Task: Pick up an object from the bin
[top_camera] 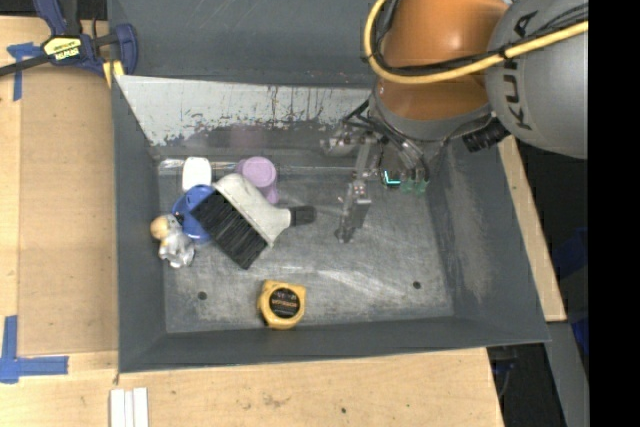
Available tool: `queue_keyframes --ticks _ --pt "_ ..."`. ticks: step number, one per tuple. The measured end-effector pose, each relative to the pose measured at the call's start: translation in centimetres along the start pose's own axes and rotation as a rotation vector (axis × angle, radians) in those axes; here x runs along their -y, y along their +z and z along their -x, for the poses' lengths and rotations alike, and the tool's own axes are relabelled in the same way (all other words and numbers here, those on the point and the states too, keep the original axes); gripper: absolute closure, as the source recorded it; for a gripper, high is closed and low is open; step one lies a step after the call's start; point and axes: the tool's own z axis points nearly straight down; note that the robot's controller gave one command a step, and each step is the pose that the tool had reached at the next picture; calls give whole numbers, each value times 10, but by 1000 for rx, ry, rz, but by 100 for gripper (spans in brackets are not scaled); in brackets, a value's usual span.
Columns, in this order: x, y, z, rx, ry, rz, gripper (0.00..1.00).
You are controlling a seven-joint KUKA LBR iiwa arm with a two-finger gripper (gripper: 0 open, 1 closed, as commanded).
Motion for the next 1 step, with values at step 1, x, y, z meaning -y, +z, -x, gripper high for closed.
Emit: queue_keyframes --ticks 1 --pt "0 -4 2 8 1 0 0"
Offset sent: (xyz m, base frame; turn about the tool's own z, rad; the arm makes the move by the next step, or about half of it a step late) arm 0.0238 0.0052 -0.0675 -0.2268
